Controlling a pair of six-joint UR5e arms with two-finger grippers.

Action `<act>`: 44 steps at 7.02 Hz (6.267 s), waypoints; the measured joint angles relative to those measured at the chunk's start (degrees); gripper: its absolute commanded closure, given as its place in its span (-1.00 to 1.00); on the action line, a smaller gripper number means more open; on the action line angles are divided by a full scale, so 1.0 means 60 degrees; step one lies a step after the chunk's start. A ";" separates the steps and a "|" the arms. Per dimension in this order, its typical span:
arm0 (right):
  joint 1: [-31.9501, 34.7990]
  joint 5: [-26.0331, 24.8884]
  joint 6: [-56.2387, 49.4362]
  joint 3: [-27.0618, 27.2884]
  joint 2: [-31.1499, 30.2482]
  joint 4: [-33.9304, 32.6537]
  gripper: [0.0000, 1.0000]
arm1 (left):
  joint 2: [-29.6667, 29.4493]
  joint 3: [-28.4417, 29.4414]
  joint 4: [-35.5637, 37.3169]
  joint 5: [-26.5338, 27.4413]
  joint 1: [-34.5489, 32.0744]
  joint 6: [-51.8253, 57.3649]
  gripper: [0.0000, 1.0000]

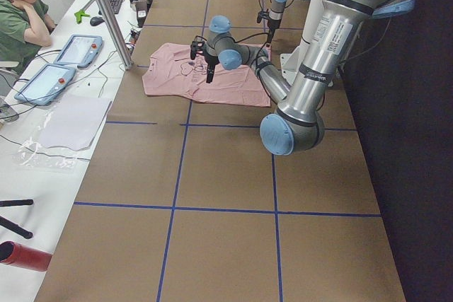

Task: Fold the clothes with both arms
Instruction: 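Move both grippers to the shirt hem corners nearest the robot, then grasp both hem corners with the left and right grippers, then lift the hem with both grippers and fold it toward the collar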

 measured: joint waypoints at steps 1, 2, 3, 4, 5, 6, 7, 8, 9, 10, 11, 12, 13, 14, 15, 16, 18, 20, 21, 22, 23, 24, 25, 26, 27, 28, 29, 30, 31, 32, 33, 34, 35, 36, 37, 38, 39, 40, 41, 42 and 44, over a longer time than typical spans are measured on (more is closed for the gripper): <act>-0.0024 0.0010 -0.0004 -0.0005 0.0023 0.0000 -0.33 | -0.0001 -0.0001 0.0000 -0.0001 0.0000 0.0000 -1.00; -0.0030 0.0021 -0.0006 -0.0018 0.0031 0.0000 0.11 | -0.0001 -0.0001 0.0000 -0.0001 0.0000 0.0000 -1.00; -0.0035 0.0041 -0.0006 -0.0028 0.0040 0.0000 0.56 | -0.0001 -0.0001 -0.0004 -0.0001 0.0000 0.0003 -1.00; -0.0038 0.0096 -0.0006 -0.0029 0.0047 0.0003 1.00 | -0.0005 -0.0001 -0.0010 -0.0001 0.0000 0.0006 -1.00; -0.0036 0.0184 -0.0006 -0.0012 0.0050 0.0010 1.00 | -0.0011 -0.0001 -0.0017 -0.0001 0.0000 0.0006 -1.00; -0.0025 0.0242 -0.0004 0.0010 0.0050 0.0013 1.00 | -0.0013 -0.0001 -0.0024 -0.0001 0.0000 0.0008 -1.00; -0.0012 0.0250 0.0003 0.0035 0.0048 0.0014 1.00 | -0.0019 -0.0002 -0.0031 -0.0001 0.0001 0.0004 -1.00; -0.0003 0.0252 0.0006 0.0062 0.0053 0.0014 1.00 | -0.0025 -0.0001 -0.0039 -0.0001 0.0000 0.0002 -1.00; 0.0015 0.0254 0.0007 0.0110 0.0056 0.0015 1.00 | -0.0028 0.0001 -0.0039 -0.0005 0.0000 -0.0003 -1.00; 0.0048 0.0268 0.0008 0.0219 0.0052 0.0012 1.00 | 0.0012 0.0003 -0.0027 -0.0011 0.0021 -0.0099 -1.00; 0.0091 0.0283 0.0002 0.0349 0.0027 0.0005 1.00 | 0.0180 -0.0049 -0.0028 -0.0001 0.0136 -0.0591 -1.00; 0.0136 0.0298 -0.0018 0.0422 -0.0008 0.0002 1.00 | 0.0556 -0.0288 -0.0053 0.0162 0.0559 -0.1586 -1.00; 0.0187 0.0305 -0.0037 0.0455 -0.0014 0.0001 1.00 | 0.1113 -0.0795 -0.0050 0.0566 0.1307 -0.2704 -0.98; 0.0222 0.0305 -0.0045 0.0465 -0.0003 0.0003 1.00 | 0.1717 -0.1394 -0.0023 0.1057 0.2159 -0.3799 -0.96; 0.0255 0.0306 -0.0049 0.0469 0.0003 0.0009 1.00 | 0.2161 -0.1772 0.0009 0.1544 0.2938 -0.4772 -0.95; 0.0293 0.0316 -0.0050 0.0472 0.0007 0.0013 1.00 | 0.2391 -0.1924 0.0070 0.1947 0.3551 -0.5502 -0.95; 0.0321 0.0329 -0.0050 0.0473 0.0023 0.0008 1.00 | 0.2680 -0.1931 0.0157 0.2465 0.4376 -0.6340 -0.95; 0.0327 0.0331 -0.0044 0.0473 0.0035 0.0013 1.00 | 0.2904 -0.1815 0.0167 0.2674 0.4634 -0.6537 -0.95; 0.0327 0.0331 -0.0047 0.0473 0.0037 0.0011 1.00 | 0.2991 -0.1779 0.0167 0.2698 0.4677 -0.6554 -0.95; 0.0328 0.0331 -0.0049 0.0473 0.0038 0.0005 1.00 | 0.3026 -0.1771 0.0168 0.2705 0.4727 -0.6560 -0.95; 0.0328 0.0332 -0.0050 0.0473 0.0038 0.0004 1.00 | 0.3038 -0.1771 0.0167 0.2708 0.4799 -0.6562 -0.85; 0.0328 0.0331 -0.0050 0.0473 0.0038 0.0007 1.00 | 0.3042 -0.1775 0.0171 0.2709 0.4874 -0.6565 -0.49; 0.0328 0.0331 -0.0050 0.0473 0.0038 0.0004 1.00 | 0.3042 -0.1787 0.0174 0.2706 0.4915 -0.6572 -0.01; 0.0328 0.0331 -0.0050 0.0473 0.0036 0.0001 1.00 | 0.3032 -0.1795 0.0175 0.2696 0.4929 -0.6575 0.41; 0.0332 0.0331 -0.0050 0.0473 0.0022 0.0001 1.00 | 0.3024 -0.1799 0.0175 0.2687 0.4932 -0.6576 0.84; 0.0337 0.0331 -0.0050 0.0473 0.0003 0.0003 1.00 | 0.3011 -0.1807 0.0175 0.2682 0.4933 -0.6577 1.00; 0.0339 0.0332 -0.0050 0.0473 -0.0010 0.0009 1.00 | 0.2990 -0.1825 0.0175 0.2677 0.4929 -0.6577 1.00; 0.0355 0.0335 -0.0057 0.0473 -0.0024 0.0013 1.00 | 0.2970 -0.1880 0.0175 0.2667 0.4924 -0.6577 1.00; 0.0425 0.0403 -0.0077 0.0498 -0.0058 0.0014 1.00 | 0.2987 -0.2077 0.0179 0.2650 0.4909 -0.6570 1.00; 0.0537 0.0565 -0.0115 0.0624 -0.0183 0.0015 1.00 | 0.3020 -0.2389 0.0224 0.2621 0.4897 -0.6538 1.00; 0.0607 0.0724 -0.0158 0.0914 -0.0441 0.0015 1.00 | 0.3009 -0.2686 0.0430 0.2592 0.4916 -0.6494 1.00; 0.0623 0.0844 -0.0182 0.1287 -0.0753 0.0012 1.00 | 0.2977 -0.3057 0.0729 0.2574 0.5003 -0.6464 1.00; 0.0581 0.1004 -0.0191 0.1588 -0.0994 0.0002 1.00 | 0.2965 -0.3541 0.0970 0.2567 0.5226 -0.6452 1.00; 0.0466 0.1259 -0.0195 0.1867 -0.1205 -0.0011 1.00 | 0.2956 -0.4100 0.1292 0.2537 0.5587 -0.6448 1.00; 0.0311 0.1593 -0.0196 0.2244 -0.1492 -0.0022 1.00 | 0.2949 -0.4701 0.1679 0.2452 0.5946 -0.6446 1.00; 0.0129 0.1963 -0.0197 0.2724 -0.1861 -0.0031 1.00 | 0.2946 -0.5313 0.2081 0.2361 0.6348 -0.6466 1.00; -0.0032 0.2201 -0.0197 0.3102 -0.2133 -0.0038 1.00 | 0.2939 -0.5741 0.2389 0.2321 0.6689 -0.6505 1.00; -0.0038 0.2296 -0.0218 0.3275 -0.2236 -0.0039 1.00 | 0.2934 -0.5907 0.2540 0.2302 0.6831 -0.6492 1.00; 0.0239 0.2315 -0.0416 0.3278 -0.2201 -0.0034 1.00 | 0.2926 -0.5887 0.2604 0.2295 0.6738 -0.6421 1.00; 0.0803 0.2311 -0.0971 0.3122 -0.1992 -0.0033 1.00 | 0.2898 -0.5803 0.2622 0.2302 0.6457 -0.6237 1.00; 0.2416 0.2335 -0.2561 0.2177 -0.0811 -0.0066 1.00 | 0.2646 -0.5505 0.2623 0.2314 0.5369 -0.5433 1.00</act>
